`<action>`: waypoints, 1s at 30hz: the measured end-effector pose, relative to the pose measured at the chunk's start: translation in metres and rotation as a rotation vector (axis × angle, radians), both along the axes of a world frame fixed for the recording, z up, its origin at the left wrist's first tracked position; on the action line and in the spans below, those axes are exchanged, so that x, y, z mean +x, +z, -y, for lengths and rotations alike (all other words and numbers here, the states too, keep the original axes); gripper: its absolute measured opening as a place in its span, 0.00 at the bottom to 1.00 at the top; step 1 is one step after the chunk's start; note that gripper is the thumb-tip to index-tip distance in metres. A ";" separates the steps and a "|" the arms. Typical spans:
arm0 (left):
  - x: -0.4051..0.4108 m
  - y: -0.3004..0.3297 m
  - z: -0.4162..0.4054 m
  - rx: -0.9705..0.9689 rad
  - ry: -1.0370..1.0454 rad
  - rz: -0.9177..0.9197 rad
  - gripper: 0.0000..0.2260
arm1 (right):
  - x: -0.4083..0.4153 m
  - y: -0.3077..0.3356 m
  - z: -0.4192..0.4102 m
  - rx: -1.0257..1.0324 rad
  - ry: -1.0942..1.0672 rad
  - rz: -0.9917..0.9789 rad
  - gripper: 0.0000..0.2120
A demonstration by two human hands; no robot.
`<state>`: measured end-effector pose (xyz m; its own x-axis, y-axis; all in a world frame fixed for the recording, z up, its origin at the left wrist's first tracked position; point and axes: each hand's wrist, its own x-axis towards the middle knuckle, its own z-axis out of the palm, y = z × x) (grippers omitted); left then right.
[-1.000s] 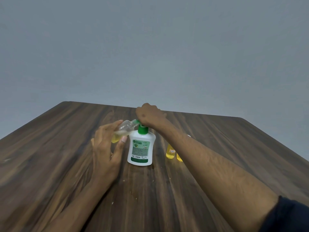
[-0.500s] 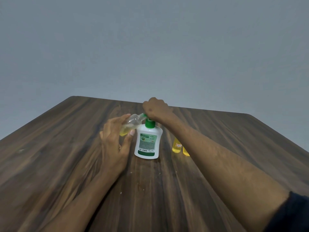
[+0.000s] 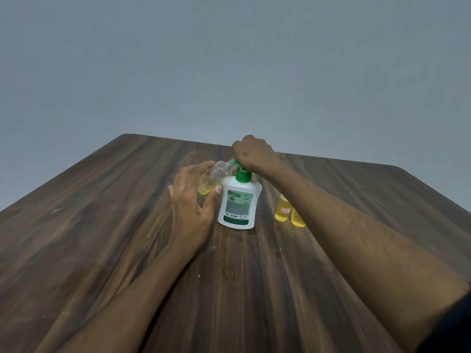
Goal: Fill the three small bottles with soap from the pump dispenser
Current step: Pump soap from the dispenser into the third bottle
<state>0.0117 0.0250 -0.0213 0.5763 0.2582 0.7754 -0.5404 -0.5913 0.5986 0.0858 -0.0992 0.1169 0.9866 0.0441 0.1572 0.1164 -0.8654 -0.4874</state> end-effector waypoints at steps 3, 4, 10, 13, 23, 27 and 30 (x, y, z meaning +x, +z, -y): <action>0.002 0.000 0.001 0.000 0.001 0.019 0.18 | 0.001 0.004 0.001 -0.002 -0.018 0.046 0.09; 0.003 0.000 0.001 0.002 0.004 0.023 0.18 | 0.002 0.001 0.000 0.002 -0.020 0.037 0.09; 0.001 0.001 0.002 -0.010 -0.011 0.009 0.18 | 0.002 0.003 0.002 -0.002 -0.015 0.032 0.09; 0.001 0.000 0.000 -0.004 -0.008 0.021 0.18 | 0.001 -0.002 0.002 0.012 0.006 -0.005 0.11; -0.001 0.001 0.000 0.005 -0.004 0.015 0.18 | 0.000 0.000 -0.001 0.000 -0.004 -0.003 0.10; 0.000 0.001 0.001 -0.008 -0.004 0.018 0.18 | 0.002 0.001 0.001 -0.011 -0.001 0.033 0.10; 0.000 0.000 0.001 -0.018 -0.007 0.007 0.18 | 0.003 0.000 0.001 -0.033 0.001 0.010 0.10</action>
